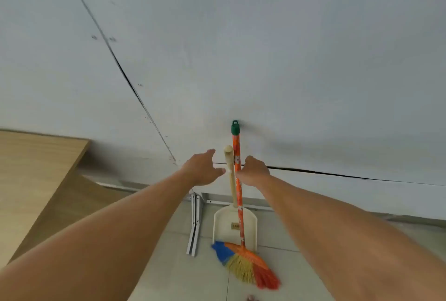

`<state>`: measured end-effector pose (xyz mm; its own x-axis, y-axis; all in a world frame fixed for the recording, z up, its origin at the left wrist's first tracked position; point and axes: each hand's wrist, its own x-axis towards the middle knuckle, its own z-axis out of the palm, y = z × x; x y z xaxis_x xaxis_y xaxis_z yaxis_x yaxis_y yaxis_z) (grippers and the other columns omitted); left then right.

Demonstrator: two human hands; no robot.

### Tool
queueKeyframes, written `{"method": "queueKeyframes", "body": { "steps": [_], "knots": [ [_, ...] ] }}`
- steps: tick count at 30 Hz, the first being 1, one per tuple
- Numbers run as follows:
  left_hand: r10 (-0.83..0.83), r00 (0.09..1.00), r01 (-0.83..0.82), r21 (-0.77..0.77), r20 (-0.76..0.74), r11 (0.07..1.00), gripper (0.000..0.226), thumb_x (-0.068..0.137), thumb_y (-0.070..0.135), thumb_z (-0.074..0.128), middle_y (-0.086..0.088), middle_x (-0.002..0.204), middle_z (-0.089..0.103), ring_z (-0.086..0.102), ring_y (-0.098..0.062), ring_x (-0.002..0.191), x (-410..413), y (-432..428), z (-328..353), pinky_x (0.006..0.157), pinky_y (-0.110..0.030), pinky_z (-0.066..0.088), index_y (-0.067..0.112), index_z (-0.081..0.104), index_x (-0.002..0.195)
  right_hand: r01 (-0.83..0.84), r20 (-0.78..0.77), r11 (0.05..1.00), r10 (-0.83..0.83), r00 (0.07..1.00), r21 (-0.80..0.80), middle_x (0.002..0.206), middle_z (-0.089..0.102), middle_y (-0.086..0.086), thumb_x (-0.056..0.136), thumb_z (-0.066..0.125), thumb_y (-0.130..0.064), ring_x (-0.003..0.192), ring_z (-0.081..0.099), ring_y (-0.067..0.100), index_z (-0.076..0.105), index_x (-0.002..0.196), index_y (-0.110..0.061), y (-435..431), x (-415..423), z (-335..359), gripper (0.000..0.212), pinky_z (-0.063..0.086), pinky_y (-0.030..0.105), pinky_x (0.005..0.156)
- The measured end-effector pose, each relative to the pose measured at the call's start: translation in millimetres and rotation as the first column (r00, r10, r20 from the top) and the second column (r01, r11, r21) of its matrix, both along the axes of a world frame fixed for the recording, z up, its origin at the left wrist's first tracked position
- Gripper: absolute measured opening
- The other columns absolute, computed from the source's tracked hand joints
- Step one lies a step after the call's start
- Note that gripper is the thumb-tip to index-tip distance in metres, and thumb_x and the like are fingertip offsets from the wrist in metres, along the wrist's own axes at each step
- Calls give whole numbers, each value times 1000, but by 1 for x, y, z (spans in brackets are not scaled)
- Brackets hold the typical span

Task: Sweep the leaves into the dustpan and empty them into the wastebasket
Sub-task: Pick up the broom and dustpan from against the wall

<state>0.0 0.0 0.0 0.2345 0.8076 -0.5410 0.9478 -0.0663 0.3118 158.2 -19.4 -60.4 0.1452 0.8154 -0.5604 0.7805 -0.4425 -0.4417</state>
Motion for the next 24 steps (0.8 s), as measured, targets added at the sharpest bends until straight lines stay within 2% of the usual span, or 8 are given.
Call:
{"method": "queueKeyframes", "body": {
  "steps": [2, 7, 14, 17, 19, 21, 22, 24],
  "knots": [
    [46, 995, -45, -15, 87, 999, 72, 99, 32, 61, -10, 154, 43, 41, -28, 141, 11, 14, -11, 114, -39, 38, 18, 24, 160, -5, 1, 1000, 5, 1000, 25, 84, 62, 1, 93, 55, -37, 65, 57, 13, 60, 109, -10, 10, 3, -12, 32, 43, 24, 52],
    [64, 989, -59, -38, 130, 998, 49, 89, 7, 60, -8, 131, 60, 53, -26, 124, 29, 32, -23, 98, -36, 46, 15, 52, 137, -86, -106, 996, 83, 991, -20, 100, 72, 4, 97, 50, -44, 84, 69, 21, 65, 112, -13, 11, 10, -32, 37, 57, 30, 73],
    [164, 965, -140, -129, 204, 982, 34, 92, 24, 66, -3, 110, 65, 59, -23, 107, 45, 48, -15, 91, -33, 50, 15, 67, 124, -57, -329, 993, 22, 944, -99, 97, 65, 2, 97, 50, -48, 74, 68, 17, 48, 132, -26, 16, 22, -33, 42, 62, 29, 61],
    [208, 968, -151, -333, 142, 931, 36, 93, 32, 64, -7, 125, 65, 60, -24, 114, 50, 57, -13, 102, -42, 52, 16, 66, 125, -38, -446, 989, -30, 894, -143, 86, 68, 5, 100, 48, -43, 68, 67, 17, 46, 135, -22, 17, 19, -28, 41, 61, 30, 62],
    [242, 964, -156, -504, 109, 850, 51, 94, 44, 63, -8, 139, 57, 55, -25, 124, 51, 63, -10, 109, -47, 46, 17, 58, 136, 23, -492, 987, -100, 865, -159, 89, 72, 8, 101, 49, -35, 66, 67, 18, 47, 131, -18, 14, 19, -27, 34, 63, 34, 68],
    [308, 948, -175, -672, 82, 719, 87, 90, 65, 59, -13, 150, 47, 47, -31, 135, 53, 68, -6, 112, -49, 41, 9, 37, 152, 131, -532, 972, -218, 818, -196, 90, 73, 10, 102, 47, -28, 66, 69, 19, 49, 126, -16, 6, 24, -29, 27, 63, 37, 71],
    [334, 940, -183, -727, 67, 662, 106, 82, 76, 57, -16, 150, 46, 46, -33, 137, 55, 70, -6, 111, -51, 41, 4, 29, 156, 194, -553, 954, -291, 781, -229, 89, 73, 11, 102, 46, -24, 66, 70, 20, 50, 124, -15, 0, 28, -29, 24, 63, 38, 71],
    [332, 942, -181, -772, 41, 609, 138, 56, 90, 62, -20, 143, 49, 52, -35, 131, 62, 71, -4, 109, -52, 44, -3, 32, 152, 317, -608, 892, -453, 652, -323, 86, 74, 14, 103, 40, -15, 67, 72, 23, 52, 121, -12, -12, 37, -28, 22, 63, 39, 71]
  ]
}}
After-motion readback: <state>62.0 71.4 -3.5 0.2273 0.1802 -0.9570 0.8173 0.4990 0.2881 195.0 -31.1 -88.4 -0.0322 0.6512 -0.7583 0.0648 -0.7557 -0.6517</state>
